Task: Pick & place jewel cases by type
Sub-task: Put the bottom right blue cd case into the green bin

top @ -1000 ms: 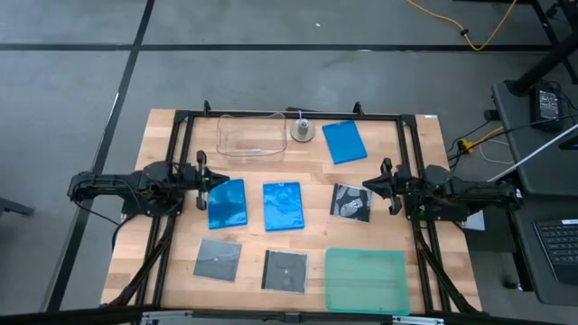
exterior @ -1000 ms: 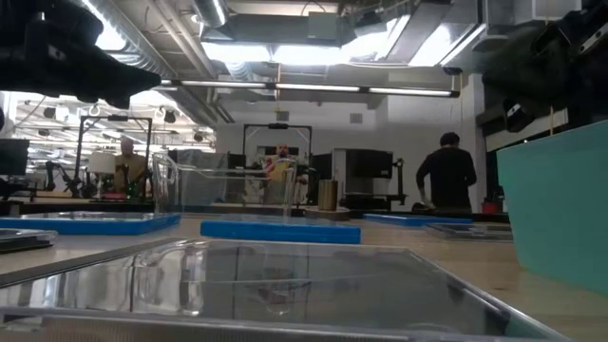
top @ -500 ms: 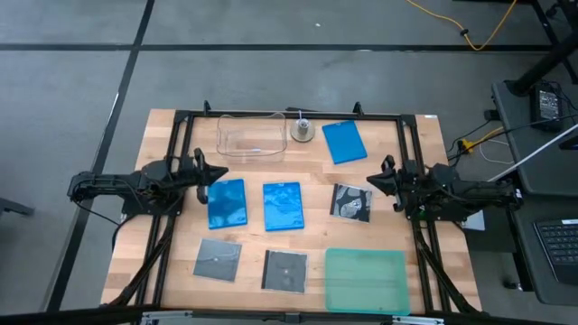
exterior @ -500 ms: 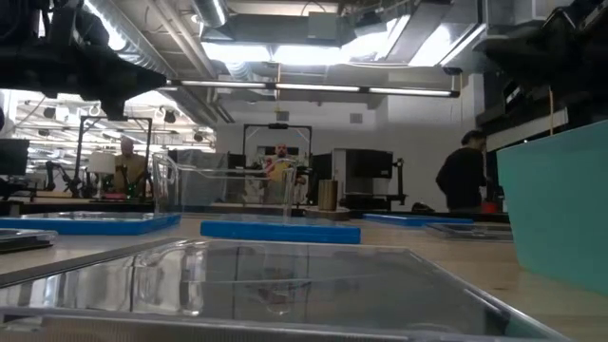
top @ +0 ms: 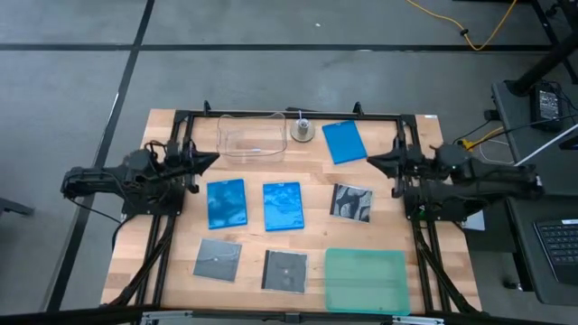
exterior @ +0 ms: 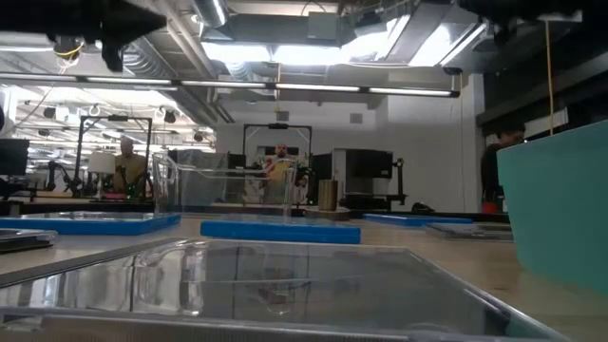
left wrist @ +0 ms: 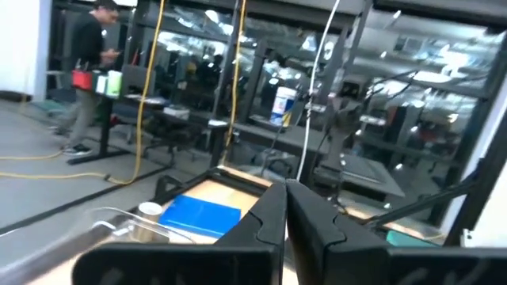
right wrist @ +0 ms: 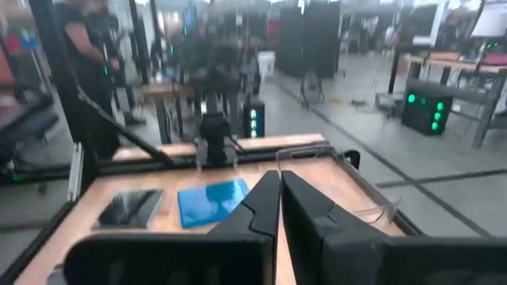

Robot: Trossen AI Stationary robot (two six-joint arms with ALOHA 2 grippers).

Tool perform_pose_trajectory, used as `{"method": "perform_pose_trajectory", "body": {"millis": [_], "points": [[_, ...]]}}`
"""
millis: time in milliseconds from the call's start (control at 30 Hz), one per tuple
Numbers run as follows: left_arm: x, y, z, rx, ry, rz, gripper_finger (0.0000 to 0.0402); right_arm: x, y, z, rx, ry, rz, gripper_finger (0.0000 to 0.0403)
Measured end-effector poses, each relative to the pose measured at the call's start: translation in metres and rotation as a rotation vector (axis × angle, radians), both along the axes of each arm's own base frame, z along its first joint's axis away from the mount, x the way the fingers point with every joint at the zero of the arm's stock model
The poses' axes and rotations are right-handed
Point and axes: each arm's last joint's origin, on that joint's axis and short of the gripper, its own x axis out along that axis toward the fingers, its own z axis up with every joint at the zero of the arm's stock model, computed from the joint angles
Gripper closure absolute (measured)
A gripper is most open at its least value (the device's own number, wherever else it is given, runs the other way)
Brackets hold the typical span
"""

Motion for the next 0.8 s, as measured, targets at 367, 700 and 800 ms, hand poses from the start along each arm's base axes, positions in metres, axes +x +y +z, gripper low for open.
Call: {"method": "perform_pose_trajectory", "body": {"millis": [367,700,800], "points": [[0.007,-0.001,0.113,-0.028,0.043,-0.031,0.0396,0.056,-0.001,0.076,-0.081,0.126,-0.004,0.0382],[0.026,0.0,0.139,-0.131,0.206,-0.032,0.0396,0.09,-0.004,0.062,0.044,0.369,-0.086,0.0382],[0.037,0.0,0.131,-0.193,0.273,-0.025,0.0396,0.104,-0.004,0.045,0.083,0.478,-0.092,0.0382]]}}
